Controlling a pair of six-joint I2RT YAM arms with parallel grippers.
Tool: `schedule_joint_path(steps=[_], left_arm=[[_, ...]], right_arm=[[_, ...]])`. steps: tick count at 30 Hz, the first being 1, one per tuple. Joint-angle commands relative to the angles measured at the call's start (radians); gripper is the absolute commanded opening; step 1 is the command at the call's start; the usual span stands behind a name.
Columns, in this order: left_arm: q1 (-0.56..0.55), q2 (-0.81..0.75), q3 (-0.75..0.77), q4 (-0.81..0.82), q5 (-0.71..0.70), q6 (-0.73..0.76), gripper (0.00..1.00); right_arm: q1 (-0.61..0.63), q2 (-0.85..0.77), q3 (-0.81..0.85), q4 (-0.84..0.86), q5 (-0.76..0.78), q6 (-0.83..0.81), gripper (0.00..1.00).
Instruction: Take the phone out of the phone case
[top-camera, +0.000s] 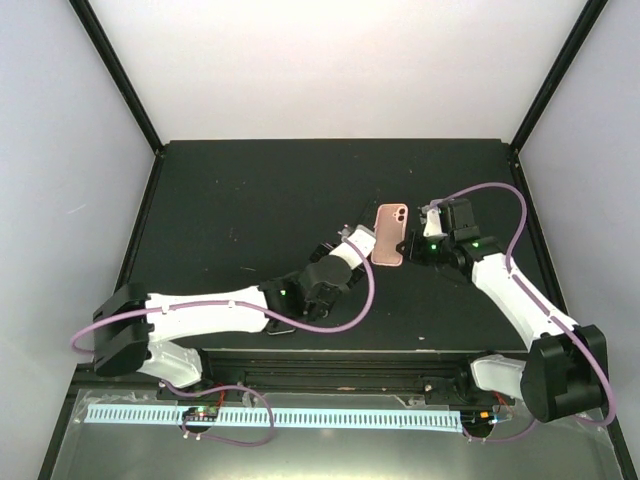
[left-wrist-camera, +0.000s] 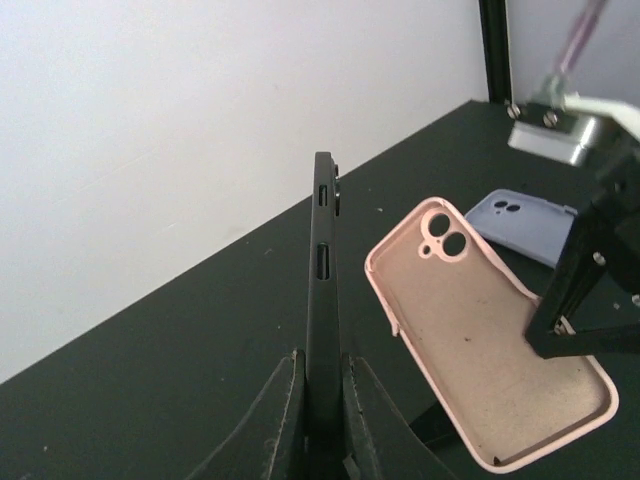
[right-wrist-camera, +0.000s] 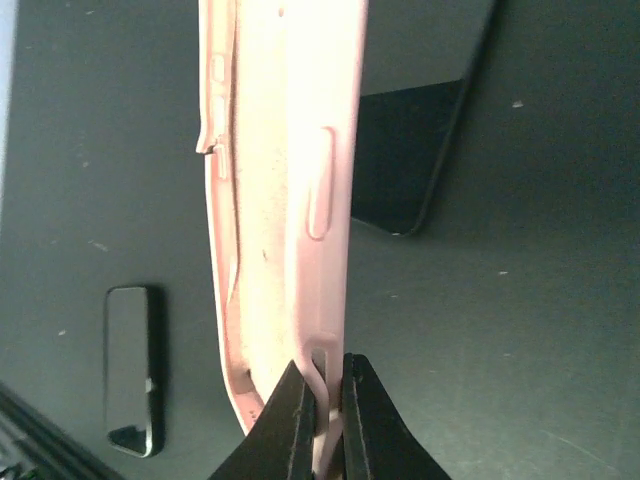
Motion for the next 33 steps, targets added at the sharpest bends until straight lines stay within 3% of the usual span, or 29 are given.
schedule_joint_path(steps=[1,4,7,10,14,19,26,33], left_arm=[[0.003,-0.099,0.017,-0.050,-0.001,-0.141,0.02],[0.004,-0.148,0.002,-0.111,-0.018,-0.127,0.02],[0.011,-0.141,0.003,-0.177,-0.046,-0.066,0.01],[0.019,-0.099,-0.001,-0.223,-0.079,-0.007,0.01],[0.050,0.024,0.013,-0.221,-0.077,0.073,0.02],[0.106,0.182,0.044,-0.136,-0.057,0.198,0.01],[0.144,0.375,0.121,-0.059,-0.076,0.403,0.02],[0.178,0.489,0.190,-0.137,-0.027,0.414,0.10]], right_arm=[[-0.013,-0.033,0.056,-0.034,0.186,-0.052,0.01],[-0.047,-0.043,0.120,-0.065,0.253,-0.158,0.01],[-0.132,-0.095,0.127,-0.038,0.203,-0.313,0.01],[-0.223,-0.176,0.099,-0.019,0.186,-0.478,0.01],[-0.247,-0.275,0.058,-0.043,0.247,-0.623,0.01],[-0.250,-0.333,0.009,-0.057,0.207,-0.642,0.01],[-0.251,-0.265,0.022,-0.075,0.141,-0.648,0.01],[-0.252,-0.205,0.026,-0.076,0.120,-0.649,0.01]])
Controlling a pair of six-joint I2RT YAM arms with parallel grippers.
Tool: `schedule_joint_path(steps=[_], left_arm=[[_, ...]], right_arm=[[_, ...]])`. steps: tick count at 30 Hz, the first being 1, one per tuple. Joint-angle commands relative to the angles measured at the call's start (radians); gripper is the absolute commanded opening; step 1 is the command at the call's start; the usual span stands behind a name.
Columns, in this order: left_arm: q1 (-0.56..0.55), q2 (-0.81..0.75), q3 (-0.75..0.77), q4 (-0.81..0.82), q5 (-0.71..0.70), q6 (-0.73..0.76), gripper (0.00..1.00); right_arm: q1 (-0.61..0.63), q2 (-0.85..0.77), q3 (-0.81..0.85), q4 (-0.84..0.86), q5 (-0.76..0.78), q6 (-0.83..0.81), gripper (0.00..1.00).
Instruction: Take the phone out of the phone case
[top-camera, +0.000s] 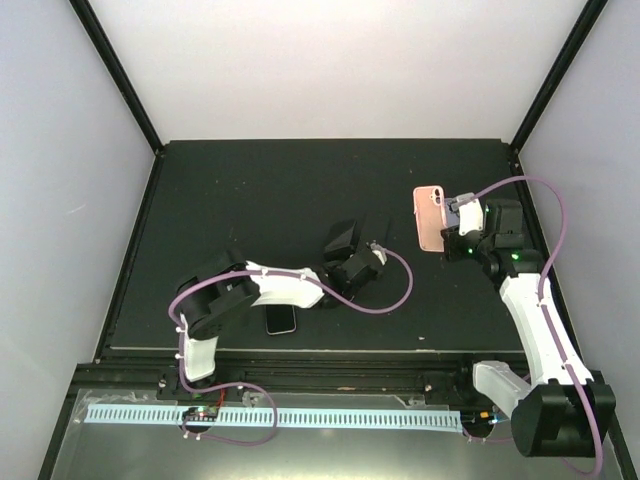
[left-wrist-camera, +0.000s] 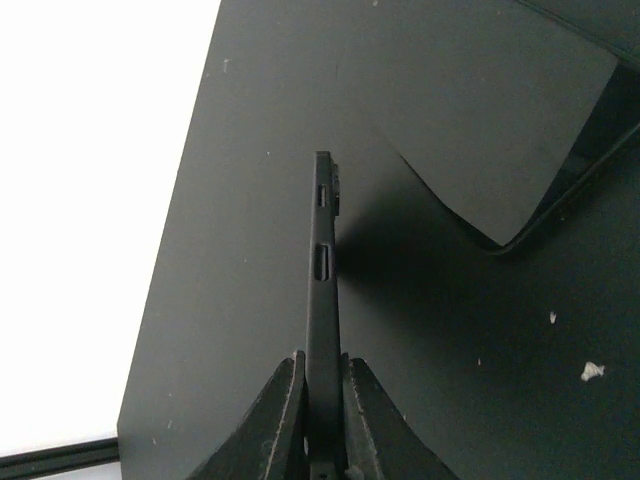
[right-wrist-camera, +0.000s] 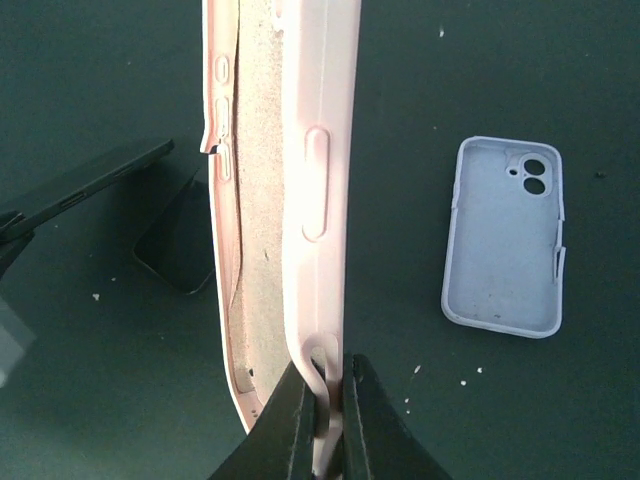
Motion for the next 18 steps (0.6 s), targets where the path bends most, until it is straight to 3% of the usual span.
schedule_joint_path(steps=[1,6,12,18], left_arm=[[0.019,0.053,0.087,-0.010,0.008,0.041,0.11],[0.035,0.101,0.128,-0.082,0.030,0.013,0.17],[0.040,0.094,0.148,-0.178,0.082,-0.062,0.40],[0.044,0.064,0.137,-0.215,0.145,-0.140,0.52]], right_arm=[[-0.004,0.013,0.007,0.013,-0.033,-0.015,0.01],[-0.004,0.020,0.010,0.017,-0.018,-0.015,0.01],[-0.005,0.080,0.081,-0.029,0.013,-0.044,0.01],[-0.006,0.225,0.225,-0.180,-0.014,-0.117,0.01]])
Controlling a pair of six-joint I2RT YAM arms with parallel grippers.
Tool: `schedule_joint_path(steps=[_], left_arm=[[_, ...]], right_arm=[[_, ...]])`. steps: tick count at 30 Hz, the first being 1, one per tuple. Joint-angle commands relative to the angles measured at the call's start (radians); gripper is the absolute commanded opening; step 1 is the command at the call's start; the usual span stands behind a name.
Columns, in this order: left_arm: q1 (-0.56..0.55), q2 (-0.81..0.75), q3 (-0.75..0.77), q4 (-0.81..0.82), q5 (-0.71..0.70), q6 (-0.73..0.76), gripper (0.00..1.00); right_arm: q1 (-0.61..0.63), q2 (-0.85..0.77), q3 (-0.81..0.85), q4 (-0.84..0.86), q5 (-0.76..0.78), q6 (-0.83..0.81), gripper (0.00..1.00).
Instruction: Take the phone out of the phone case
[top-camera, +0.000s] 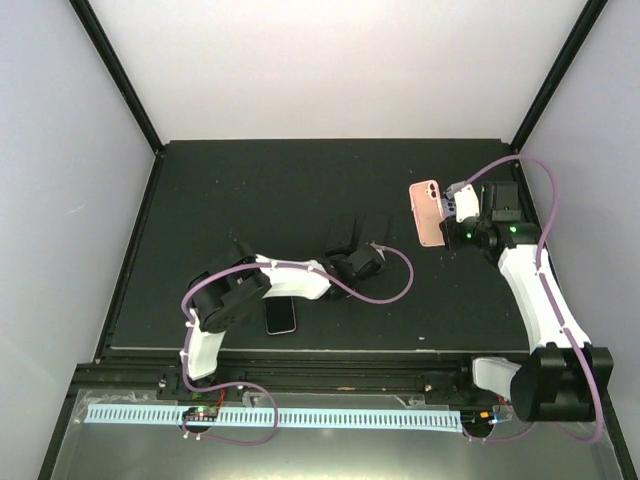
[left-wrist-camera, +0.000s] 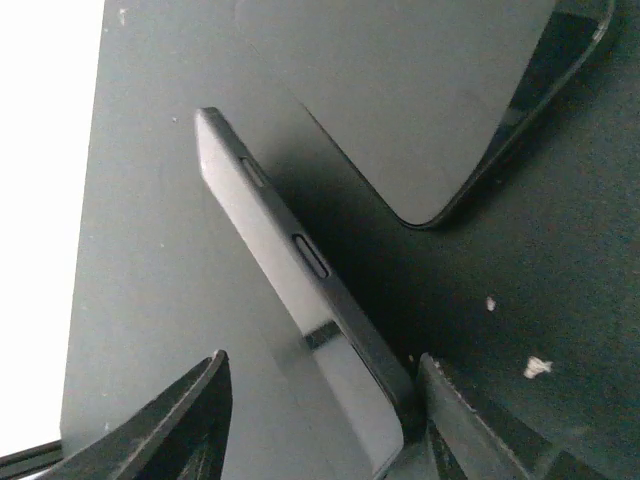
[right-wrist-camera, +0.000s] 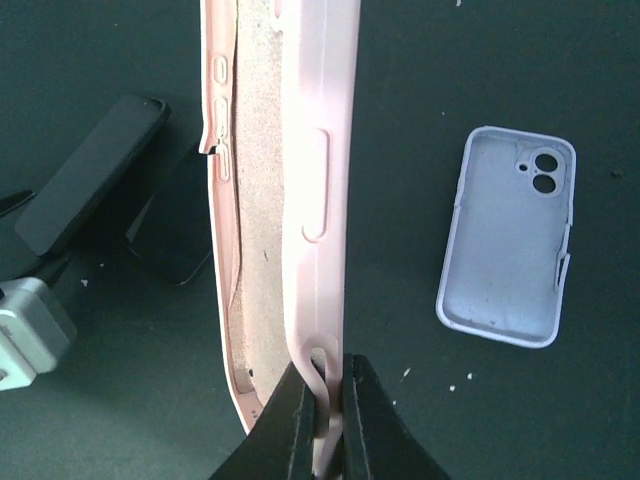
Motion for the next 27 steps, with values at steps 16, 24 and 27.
schedule_joint_path(steps=[16,24,27], left_arm=[[-0.012,-0.520,-0.202,-0.187,0.406,-0.601,0.72],[-0.029,-0.824,-0.456,-0.082,0.568,-0.801,0.72],[-0.030,-0.896,-0.523,-0.073,0.526,-0.847,0.72]], right_arm=[[-0.017,0.628,0.574,-0.458,0.018,-0.128,0.01],[-0.057,0.882,0.745,-0.550,-0.068,-0.058,0.01],[-0.062,0.920,0.752,-0.522,-0.072,-0.018,0.01]])
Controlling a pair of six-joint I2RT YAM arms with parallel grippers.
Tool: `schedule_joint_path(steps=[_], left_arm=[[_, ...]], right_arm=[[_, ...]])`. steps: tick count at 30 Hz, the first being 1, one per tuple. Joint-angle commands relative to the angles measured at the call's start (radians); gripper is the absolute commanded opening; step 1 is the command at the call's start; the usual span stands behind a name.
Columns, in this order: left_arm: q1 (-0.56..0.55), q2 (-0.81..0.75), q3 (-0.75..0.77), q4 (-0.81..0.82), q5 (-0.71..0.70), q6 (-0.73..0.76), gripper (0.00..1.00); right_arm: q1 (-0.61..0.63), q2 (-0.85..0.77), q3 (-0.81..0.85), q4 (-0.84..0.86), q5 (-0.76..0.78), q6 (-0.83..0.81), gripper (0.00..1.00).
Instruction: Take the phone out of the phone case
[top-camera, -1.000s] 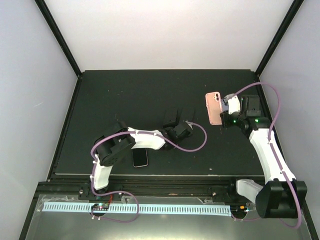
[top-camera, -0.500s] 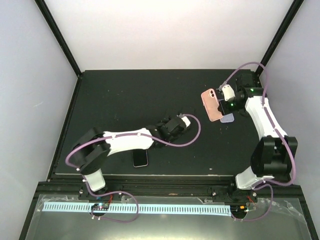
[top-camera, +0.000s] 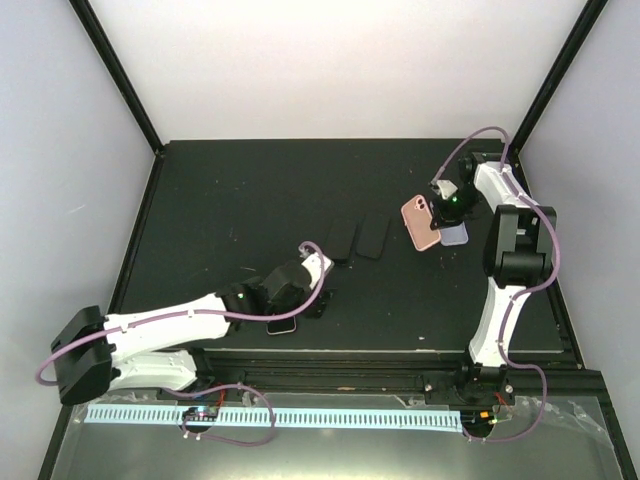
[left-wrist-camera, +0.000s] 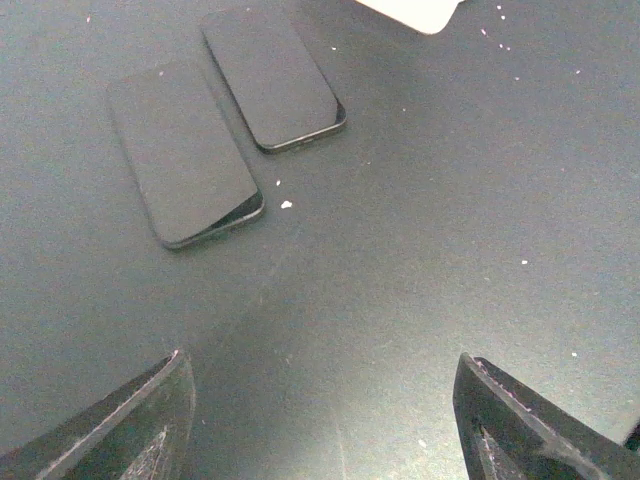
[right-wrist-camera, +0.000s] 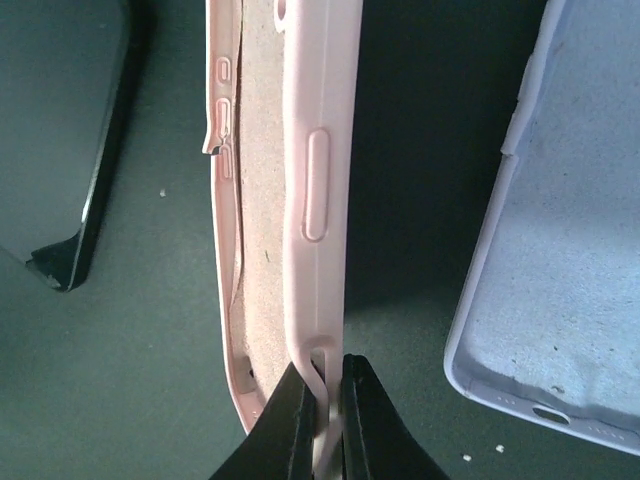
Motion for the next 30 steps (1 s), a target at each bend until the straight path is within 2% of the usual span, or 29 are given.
schedule_joint_path(steps=[1,5,9,11,13,18,20,24,28,30], left_arm=[[-0.003,-0.094,-0.066,0.043,-0.007,-0.133,0.73],[0.002,-0.133,-0.094,0.002,-0.073,-0.229,0.78],[0.011,-0.157,-0.107,-0.045,-0.094,-0.305,0.84],[0.018,-0.167,-0.117,-0.049,-0.098,-0.329,0.87],[0.031,-0.174,-0.125,-0.050,-0.102,-0.348,0.90],[0.071,-0.181,-0.119,-0.091,-0.097,-0.401,0.95],[0.088,-0.178,-0.110,-0.133,-0.101,-0.432,0.99],[0.147,-0.139,-0.075,-0.246,-0.062,-0.479,0.99],[0.204,-0.051,0.006,-0.375,-0.003,-0.508,0.99],[0.238,-0.001,0.071,-0.446,0.050,-0.501,0.99]], right_arm=[[-0.011,0.026,0.028,0.002,-0.034,0.073,0.01],[-0.012,0.049,-0.016,0.070,-0.033,0.107,0.04],[-0.012,0.036,-0.054,0.108,0.002,0.123,0.19],[-0.012,-0.001,-0.080,0.130,0.040,0.124,0.30],[-0.013,-0.041,-0.102,0.143,0.079,0.120,0.34],[-0.012,-0.184,-0.166,0.145,0.077,0.099,0.35],[-0.010,-0.278,-0.197,0.138,0.013,0.085,0.35],[-0.006,-0.458,-0.269,0.151,-0.143,0.083,0.35],[-0.005,-0.655,-0.387,0.261,-0.183,0.149,0.35],[-0.005,-0.752,-0.437,0.332,-0.167,0.204,0.40]])
